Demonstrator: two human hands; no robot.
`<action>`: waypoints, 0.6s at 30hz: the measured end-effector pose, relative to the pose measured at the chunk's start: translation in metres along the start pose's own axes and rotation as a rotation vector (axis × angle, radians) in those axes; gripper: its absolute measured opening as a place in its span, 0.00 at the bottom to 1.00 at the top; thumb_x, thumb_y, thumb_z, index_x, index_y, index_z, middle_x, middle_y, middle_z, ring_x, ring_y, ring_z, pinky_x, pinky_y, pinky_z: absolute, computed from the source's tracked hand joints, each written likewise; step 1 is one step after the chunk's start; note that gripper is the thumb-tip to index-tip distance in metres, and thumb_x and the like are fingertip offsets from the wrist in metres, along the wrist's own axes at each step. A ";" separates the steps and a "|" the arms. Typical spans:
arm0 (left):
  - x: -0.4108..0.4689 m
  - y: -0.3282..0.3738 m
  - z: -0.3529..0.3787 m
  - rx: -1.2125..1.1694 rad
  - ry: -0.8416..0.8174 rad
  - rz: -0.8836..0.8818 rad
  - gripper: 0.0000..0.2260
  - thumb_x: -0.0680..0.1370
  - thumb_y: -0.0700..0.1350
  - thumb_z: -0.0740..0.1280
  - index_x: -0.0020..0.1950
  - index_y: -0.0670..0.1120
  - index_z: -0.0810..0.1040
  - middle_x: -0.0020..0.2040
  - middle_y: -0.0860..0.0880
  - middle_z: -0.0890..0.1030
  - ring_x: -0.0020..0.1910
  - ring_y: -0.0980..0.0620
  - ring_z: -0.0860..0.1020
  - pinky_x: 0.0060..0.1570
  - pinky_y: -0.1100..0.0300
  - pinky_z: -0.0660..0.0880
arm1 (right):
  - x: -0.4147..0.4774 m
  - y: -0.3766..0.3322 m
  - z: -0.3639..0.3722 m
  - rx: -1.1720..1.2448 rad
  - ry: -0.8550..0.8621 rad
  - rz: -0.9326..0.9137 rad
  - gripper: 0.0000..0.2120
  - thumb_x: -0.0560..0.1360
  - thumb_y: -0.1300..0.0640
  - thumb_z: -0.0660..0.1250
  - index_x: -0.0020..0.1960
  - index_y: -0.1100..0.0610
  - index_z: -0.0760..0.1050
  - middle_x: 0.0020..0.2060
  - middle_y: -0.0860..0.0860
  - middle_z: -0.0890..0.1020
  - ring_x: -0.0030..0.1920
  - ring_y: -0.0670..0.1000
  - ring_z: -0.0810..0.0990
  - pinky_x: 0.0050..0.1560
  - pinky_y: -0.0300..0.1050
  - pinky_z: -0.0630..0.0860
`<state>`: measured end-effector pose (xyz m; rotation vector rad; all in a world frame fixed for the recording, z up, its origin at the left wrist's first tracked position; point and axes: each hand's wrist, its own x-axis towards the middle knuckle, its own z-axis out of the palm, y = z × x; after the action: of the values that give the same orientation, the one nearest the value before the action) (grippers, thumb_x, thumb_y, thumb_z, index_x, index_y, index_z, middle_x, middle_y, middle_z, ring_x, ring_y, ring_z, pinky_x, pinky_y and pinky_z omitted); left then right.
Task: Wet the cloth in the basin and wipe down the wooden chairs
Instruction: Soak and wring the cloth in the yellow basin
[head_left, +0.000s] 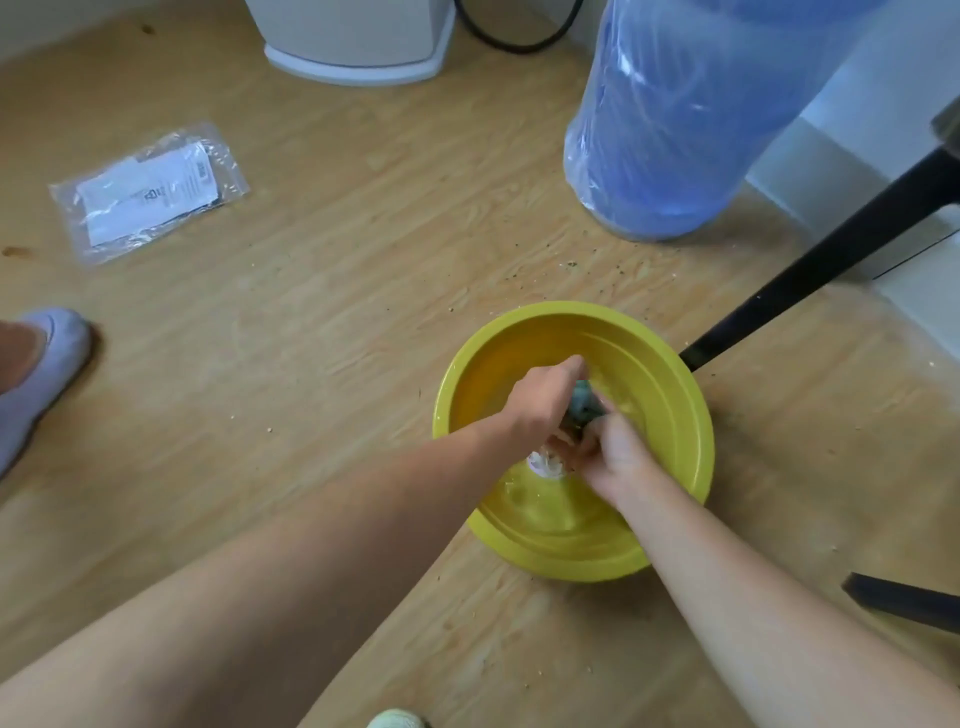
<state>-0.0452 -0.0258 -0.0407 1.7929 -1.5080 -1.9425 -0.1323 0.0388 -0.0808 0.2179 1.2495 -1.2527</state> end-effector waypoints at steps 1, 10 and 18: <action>0.001 0.001 0.002 0.039 0.000 0.017 0.16 0.78 0.57 0.60 0.43 0.48 0.81 0.48 0.43 0.81 0.45 0.41 0.77 0.45 0.54 0.71 | -0.006 -0.004 0.000 0.116 -0.052 0.030 0.29 0.65 0.71 0.48 0.59 0.60 0.77 0.52 0.64 0.81 0.53 0.66 0.79 0.46 0.57 0.79; -0.005 0.012 0.017 0.338 0.191 0.146 0.25 0.74 0.62 0.55 0.41 0.45 0.83 0.48 0.39 0.86 0.52 0.34 0.82 0.52 0.43 0.81 | -0.007 -0.023 0.033 0.135 -0.132 0.190 0.29 0.74 0.33 0.61 0.65 0.51 0.78 0.65 0.59 0.79 0.63 0.62 0.77 0.67 0.60 0.69; -0.013 0.023 0.016 0.495 0.288 0.293 0.22 0.81 0.52 0.58 0.40 0.39 0.83 0.39 0.40 0.81 0.42 0.38 0.79 0.43 0.51 0.78 | -0.015 -0.024 0.041 0.315 -0.214 0.168 0.28 0.80 0.44 0.51 0.72 0.59 0.70 0.63 0.66 0.76 0.61 0.64 0.75 0.56 0.61 0.71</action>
<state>-0.0659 -0.0200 -0.0185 1.7784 -2.1188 -1.1889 -0.1244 0.0097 -0.0417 0.3979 0.8303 -1.2856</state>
